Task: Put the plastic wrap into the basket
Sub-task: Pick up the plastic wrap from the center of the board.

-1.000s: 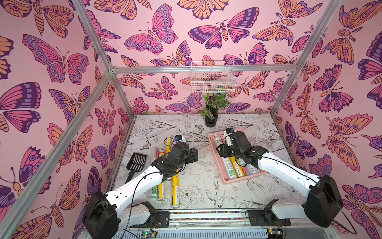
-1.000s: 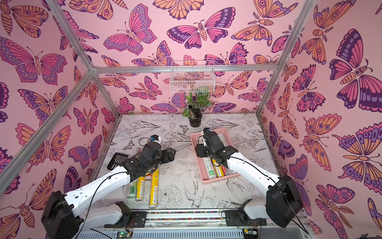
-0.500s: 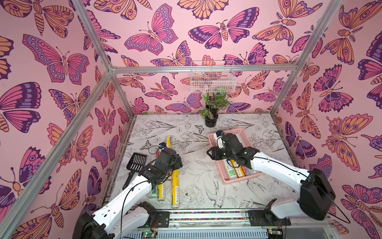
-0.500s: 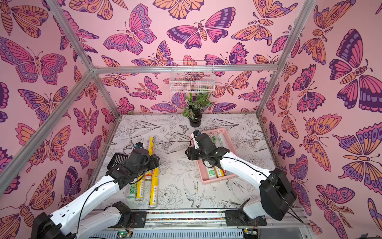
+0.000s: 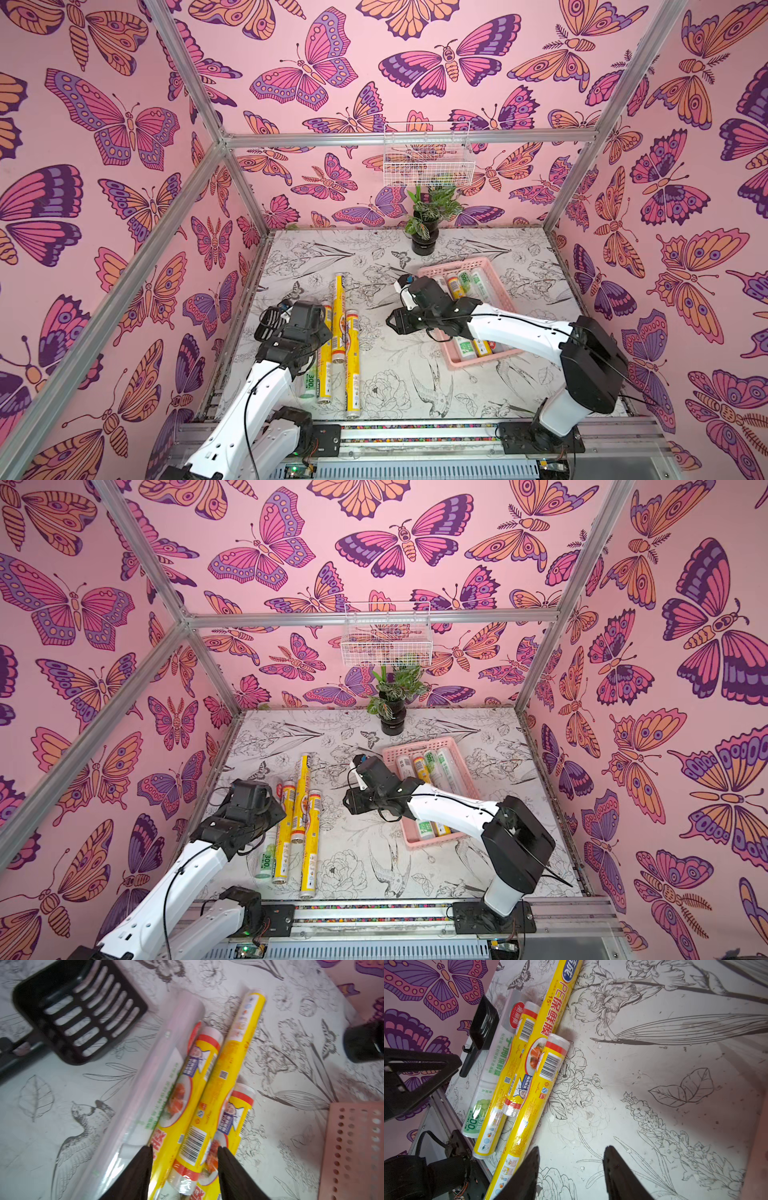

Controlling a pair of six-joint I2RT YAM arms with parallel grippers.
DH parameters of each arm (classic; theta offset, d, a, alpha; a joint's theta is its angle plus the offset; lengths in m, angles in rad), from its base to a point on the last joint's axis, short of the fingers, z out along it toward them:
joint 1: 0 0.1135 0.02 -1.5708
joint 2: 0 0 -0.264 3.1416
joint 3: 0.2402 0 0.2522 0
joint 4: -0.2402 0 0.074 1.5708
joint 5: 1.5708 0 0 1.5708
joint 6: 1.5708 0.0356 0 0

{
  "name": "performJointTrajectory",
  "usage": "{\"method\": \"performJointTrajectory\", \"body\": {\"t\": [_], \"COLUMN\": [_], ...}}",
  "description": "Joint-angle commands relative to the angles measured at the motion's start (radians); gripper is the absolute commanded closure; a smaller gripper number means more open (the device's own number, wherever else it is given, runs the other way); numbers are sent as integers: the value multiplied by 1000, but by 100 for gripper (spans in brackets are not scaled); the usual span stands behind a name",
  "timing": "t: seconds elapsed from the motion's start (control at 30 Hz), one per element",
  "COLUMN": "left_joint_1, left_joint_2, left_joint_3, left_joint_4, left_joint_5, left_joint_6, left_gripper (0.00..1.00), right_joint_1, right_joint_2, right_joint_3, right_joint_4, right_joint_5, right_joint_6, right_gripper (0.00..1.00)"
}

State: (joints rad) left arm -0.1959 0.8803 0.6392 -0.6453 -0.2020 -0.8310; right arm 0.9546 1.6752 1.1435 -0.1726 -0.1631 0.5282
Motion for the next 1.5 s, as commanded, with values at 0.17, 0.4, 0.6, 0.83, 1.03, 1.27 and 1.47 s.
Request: {"method": "performJointTrajectory", "body": {"t": [0.17, 0.4, 0.6, 0.83, 1.03, 1.27, 1.47], "left_joint_1": [140, 163, 168, 177, 181, 191, 193], "left_joint_2": [51, 192, 281, 382, 518, 613, 658], "left_joint_3": [-36, 15, 43, 69, 107, 135, 149], "left_joint_4": [-50, -29, 23, 41, 57, 59, 59], "left_joint_5": [43, 35, 63, 56, 97, 111, 127], "left_joint_6": [92, 125, 188, 228, 252, 263, 265], "left_gripper": [47, 43, 35, 39, 39, 37, 28], "right_joint_1": [18, 44, 81, 88, 88, 88, 88], "right_joint_2": [51, 134, 219, 250, 252, 248, 249], "right_joint_3": [66, 146, 232, 269, 273, 270, 273], "right_joint_4": [-12, 16, 12, -8, -22, -33, -41], "right_joint_5": [-51, -186, -214, -221, -215, -204, -200], "right_joint_6": [6, -2, 18, 8, -1, -12, -20], "right_gripper": [46, 43, 43, 43, 43, 42, 42]}}
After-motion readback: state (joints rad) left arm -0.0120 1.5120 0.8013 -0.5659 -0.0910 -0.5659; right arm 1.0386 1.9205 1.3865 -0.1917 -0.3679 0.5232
